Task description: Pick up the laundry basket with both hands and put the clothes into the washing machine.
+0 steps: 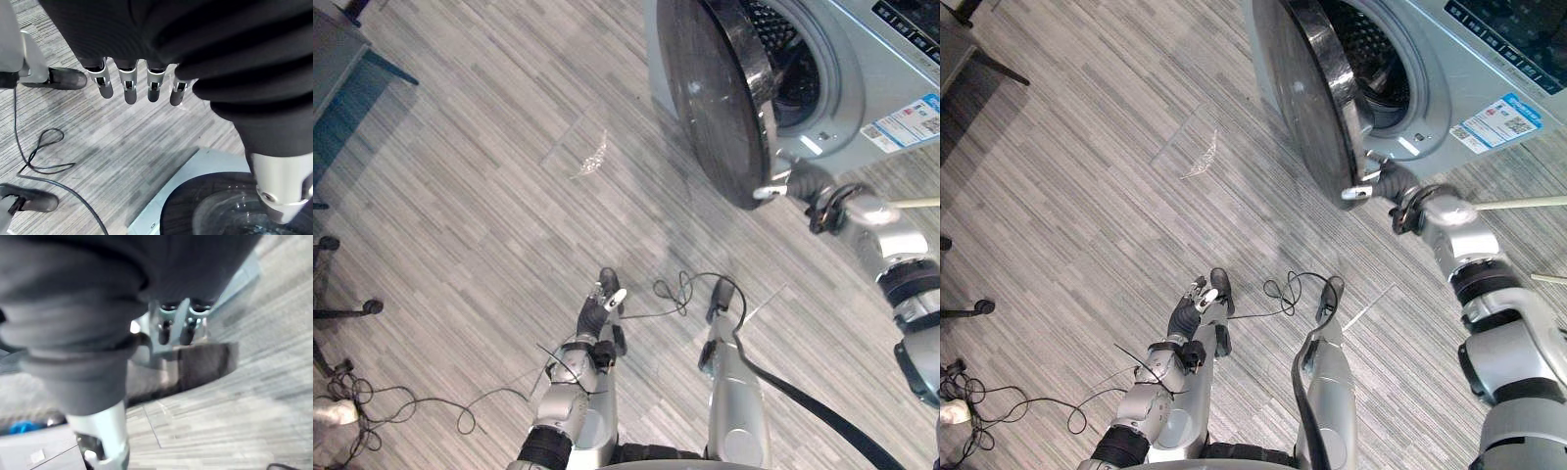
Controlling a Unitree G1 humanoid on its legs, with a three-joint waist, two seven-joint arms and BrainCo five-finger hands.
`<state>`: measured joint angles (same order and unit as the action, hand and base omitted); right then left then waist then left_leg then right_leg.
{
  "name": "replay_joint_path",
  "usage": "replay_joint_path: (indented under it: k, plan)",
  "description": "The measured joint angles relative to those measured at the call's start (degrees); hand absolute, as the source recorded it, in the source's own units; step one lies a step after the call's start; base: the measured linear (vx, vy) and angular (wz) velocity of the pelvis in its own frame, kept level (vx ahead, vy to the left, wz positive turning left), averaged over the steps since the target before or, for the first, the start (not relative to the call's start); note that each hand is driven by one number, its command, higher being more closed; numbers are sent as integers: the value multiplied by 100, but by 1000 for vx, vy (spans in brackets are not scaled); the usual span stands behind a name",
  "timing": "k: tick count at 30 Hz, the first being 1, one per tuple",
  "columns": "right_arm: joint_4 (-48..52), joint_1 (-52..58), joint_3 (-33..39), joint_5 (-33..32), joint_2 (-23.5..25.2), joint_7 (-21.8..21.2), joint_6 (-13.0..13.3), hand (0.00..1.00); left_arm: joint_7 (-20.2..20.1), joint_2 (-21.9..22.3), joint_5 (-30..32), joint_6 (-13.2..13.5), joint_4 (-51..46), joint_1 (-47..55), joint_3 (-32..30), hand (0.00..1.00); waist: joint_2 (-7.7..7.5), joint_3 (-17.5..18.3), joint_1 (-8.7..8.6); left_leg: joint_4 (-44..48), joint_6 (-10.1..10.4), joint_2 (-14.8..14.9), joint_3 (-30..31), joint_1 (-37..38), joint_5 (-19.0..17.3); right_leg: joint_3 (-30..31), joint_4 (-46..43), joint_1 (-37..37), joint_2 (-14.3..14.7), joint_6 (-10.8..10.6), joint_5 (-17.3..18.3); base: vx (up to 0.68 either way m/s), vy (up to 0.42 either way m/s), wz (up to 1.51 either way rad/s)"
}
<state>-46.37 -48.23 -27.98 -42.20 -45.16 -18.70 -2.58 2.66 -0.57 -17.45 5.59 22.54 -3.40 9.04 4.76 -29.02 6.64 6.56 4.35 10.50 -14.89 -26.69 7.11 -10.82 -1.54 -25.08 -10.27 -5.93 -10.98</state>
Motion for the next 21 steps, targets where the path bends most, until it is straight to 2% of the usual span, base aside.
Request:
replay_joint_path:
  k: [1, 4, 7, 11, 14, 16, 18, 20, 21]
  plan:
    - [-92, 166, 17, 3, 54, 0, -2, 0, 26, -35, 0, 4, -48, -85, -73, 0, 14, 8, 67, -93, 27, -33, 38, 34, 32, -7, 32, 19, -3, 4, -2, -46, -15, 6]
    - [-242, 627, 321, 14, 440, 25, 12, 0, 277, -66, 24, 51, -489, -153, -471, 0, 36, 19, 60, -255, 27, -79, 68, 163, 106, -42, 103, 125, -15, 8, -5, -31, -13, 7]
    - [-384, 1133, 721, 22, 792, 57, 35, 0, 569, -84, 125, 153, -1072, -360, -996, 0, 129, 75, 40, -260, -3, -114, 78, 171, 127, -52, 116, 144, -46, 6, -6, -7, -2, 1]
    - [-533, 1617, 1134, 212, 1363, 131, 112, 0, 1075, -328, 763, 223, -2062, -730, -1625, 0, 161, 96, 18, -264, -9, -137, 61, 283, 130, -26, 130, 237, -65, 4, -6, -6, -3, -2]
    - [-568, 1887, 1364, 279, 1732, 154, 233, 0, 1688, -537, 1722, 255, -2971, -1048, -1971, 0, 159, 96, -18, -266, -8, -139, 59, 321, 128, -24, 155, 287, -65, 3, -6, -14, -5, 0]
    - [-777, 2004, 1418, 464, 2039, 224, 255, 0, 2010, -600, 2210, 265, -3688, -1206, -2046, 0, 158, 97, -48, -271, 10, -140, 53, 351, 114, -19, 156, 313, -67, 1, -4, -49, -17, -1]
    - [-951, 2002, 1487, 585, 2205, 270, 264, 0, 2026, -666, 2294, 298, -3975, -1314, -2023, 0, 157, 97, -59, -277, 23, -141, 52, 351, 105, -19, 163, 313, -67, 0, -3, -39, -13, 0]
    - [-1218, 2002, 1564, 1016, 2457, 390, 271, 0, 2024, -1002, 2337, 374, -4178, -1680, -1853, 0, 156, 98, -93, -284, 25, -144, 52, 352, 105, -19, 173, 316, -68, 0, -4, -49, -16, 1]
    - [-1410, 2014, 1636, 1371, 2582, 473, 274, 0, 1971, -1383, 2359, 389, -4240, -2070, -1536, 0, 155, 99, -103, -287, 25, -149, 52, 352, 105, -19, 173, 318, -75, -12, -12, -43, -11, 1]
